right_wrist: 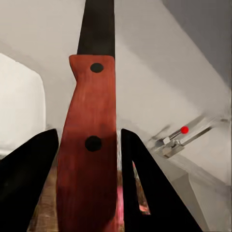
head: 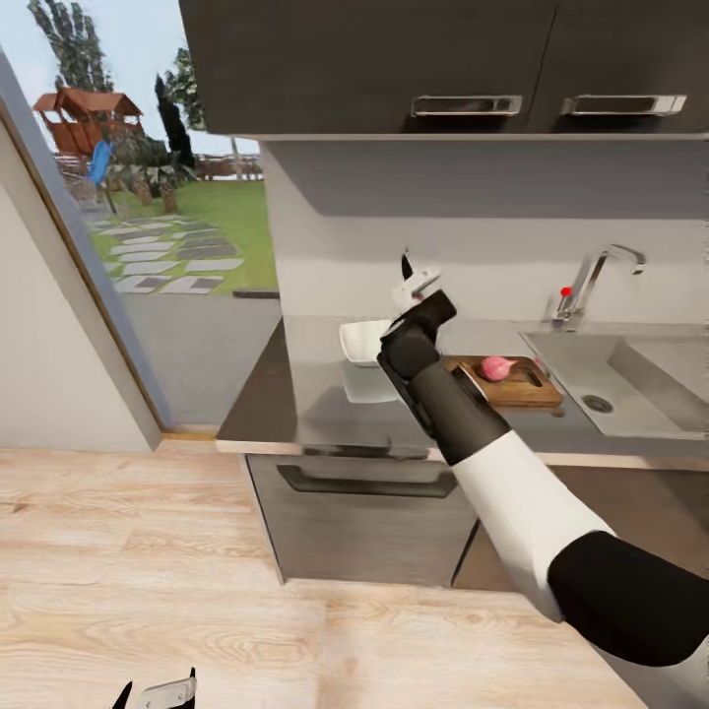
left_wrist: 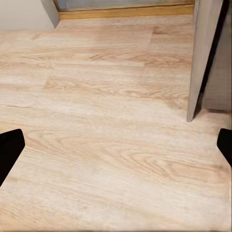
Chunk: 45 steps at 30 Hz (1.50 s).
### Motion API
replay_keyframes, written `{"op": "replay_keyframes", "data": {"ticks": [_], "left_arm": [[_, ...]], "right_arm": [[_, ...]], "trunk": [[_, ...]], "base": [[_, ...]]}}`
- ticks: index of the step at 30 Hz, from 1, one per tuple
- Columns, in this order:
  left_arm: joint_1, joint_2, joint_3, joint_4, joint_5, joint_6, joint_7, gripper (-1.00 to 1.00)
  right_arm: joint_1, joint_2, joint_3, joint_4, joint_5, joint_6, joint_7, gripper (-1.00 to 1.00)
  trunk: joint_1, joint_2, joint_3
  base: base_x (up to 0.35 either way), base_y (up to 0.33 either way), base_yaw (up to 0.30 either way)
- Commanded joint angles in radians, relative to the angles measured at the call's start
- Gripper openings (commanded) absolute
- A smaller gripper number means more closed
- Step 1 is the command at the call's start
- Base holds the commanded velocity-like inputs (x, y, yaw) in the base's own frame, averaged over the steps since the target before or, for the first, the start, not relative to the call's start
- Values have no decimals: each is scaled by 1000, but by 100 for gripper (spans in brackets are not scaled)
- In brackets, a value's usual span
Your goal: In the kitchen, take the Vidalia onion out of the sink, dice it on the chopping board with the paring knife, put the diced onion into the bowl on the countertop, then place both the paring knife and the chopping board into the sink.
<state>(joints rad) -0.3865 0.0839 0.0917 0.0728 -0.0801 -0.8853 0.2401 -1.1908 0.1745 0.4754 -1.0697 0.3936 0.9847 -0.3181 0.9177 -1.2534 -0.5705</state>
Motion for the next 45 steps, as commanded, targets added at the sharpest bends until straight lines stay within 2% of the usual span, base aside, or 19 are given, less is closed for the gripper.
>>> {"op": "replay_keyframes", "data": {"ticks": [1,7,14,16,21,28,30,45], "left_arm": [[-2,0,8,4,-9,-6,2,100],[-2,0,8,4,-9,-6,2,100],[-2,0,8,4,-9,16,2,100],[-2,-1,8,4,-9,40,1,100],[-2,-1,8,3,-9,46,1,100],[-2,-1,8,3,-9,46,1,100],[-2,-1,8,3,-9,46,1,100],[-2,-1,8,3,-9,46,1,100]], "right_arm": [[-1,0,12,12,5,5,-9,-100],[-1,0,49,77,25,5,-9,-100],[-1,0,51,93,33,6,-9,-100],[-1,0,51,106,49,5,-9,-100],[-1,0,52,159,68,6,-9,-100],[-2,0,54,224,151,5,-7,-100],[-1,0,54,242,162,5,-7,-100],[-1,0,54,277,174,5,-7,-100]], "trunk": [[0,-1,-1],[0,-1,-1],[0,-1,-1],[0,-1,-1],[0,-1,-1],[0,-1,-1],[0,-1,-1],[0,-1,-1]], "base": [[0,-316,0],[0,-316,0],[0,-317,0],[0,-317,0],[0,-274,0],[0,-52,0],[0,-7,0],[0,-1,0]]}}
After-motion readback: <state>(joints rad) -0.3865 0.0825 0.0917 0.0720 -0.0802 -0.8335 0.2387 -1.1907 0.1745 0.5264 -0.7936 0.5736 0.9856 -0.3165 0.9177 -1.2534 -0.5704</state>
